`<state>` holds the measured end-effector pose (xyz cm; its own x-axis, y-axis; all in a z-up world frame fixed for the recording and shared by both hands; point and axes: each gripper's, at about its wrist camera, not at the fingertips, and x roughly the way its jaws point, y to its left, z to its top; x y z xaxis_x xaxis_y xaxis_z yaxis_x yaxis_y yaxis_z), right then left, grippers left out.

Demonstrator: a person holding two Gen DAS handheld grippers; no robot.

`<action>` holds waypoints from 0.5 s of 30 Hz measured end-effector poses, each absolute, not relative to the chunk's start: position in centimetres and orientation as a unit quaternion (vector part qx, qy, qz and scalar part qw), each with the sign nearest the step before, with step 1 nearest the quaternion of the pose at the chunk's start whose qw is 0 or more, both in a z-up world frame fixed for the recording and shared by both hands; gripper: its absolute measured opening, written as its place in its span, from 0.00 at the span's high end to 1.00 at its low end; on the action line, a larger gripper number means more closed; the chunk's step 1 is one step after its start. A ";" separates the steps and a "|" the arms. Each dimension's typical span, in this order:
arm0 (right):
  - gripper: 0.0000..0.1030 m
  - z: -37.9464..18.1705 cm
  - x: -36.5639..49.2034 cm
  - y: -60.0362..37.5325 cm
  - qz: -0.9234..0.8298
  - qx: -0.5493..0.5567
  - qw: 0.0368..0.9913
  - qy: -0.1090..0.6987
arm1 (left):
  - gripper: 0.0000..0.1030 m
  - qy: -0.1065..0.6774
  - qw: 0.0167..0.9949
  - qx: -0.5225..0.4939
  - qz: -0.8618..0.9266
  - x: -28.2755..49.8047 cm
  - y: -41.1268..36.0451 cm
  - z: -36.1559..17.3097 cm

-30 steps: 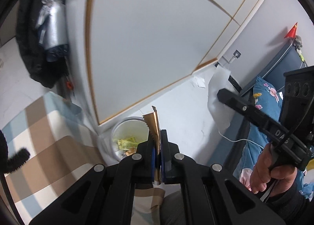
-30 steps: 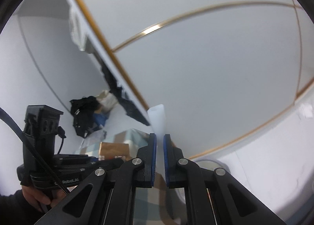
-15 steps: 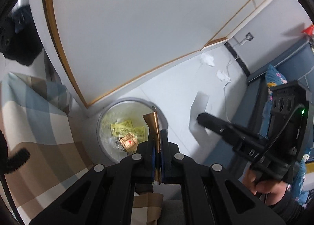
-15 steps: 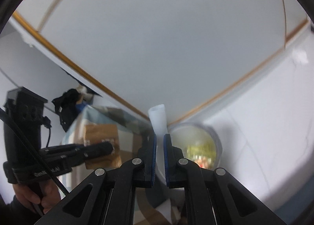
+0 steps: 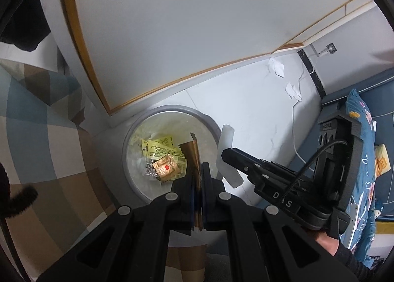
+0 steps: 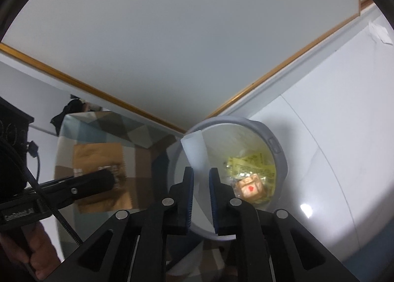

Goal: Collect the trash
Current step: 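Open the right tool and then the left tool over the bin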

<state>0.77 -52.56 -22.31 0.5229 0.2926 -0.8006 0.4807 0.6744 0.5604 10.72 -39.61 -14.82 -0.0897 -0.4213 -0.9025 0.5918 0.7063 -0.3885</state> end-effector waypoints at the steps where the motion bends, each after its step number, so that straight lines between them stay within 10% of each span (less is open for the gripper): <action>1: 0.81 -22.7 0.8 -52.7 -0.064 0.400 0.773 0.487 | 1.00 0.636 0.671 0.066 -0.376 10.8 -39.8 -14.9; 15: 0.60 -22.4 -1.3 -53.6 -0.088 0.414 0.773 0.473 | 1.00 0.654 0.650 0.066 -0.380 10.9 -40.7 -16.2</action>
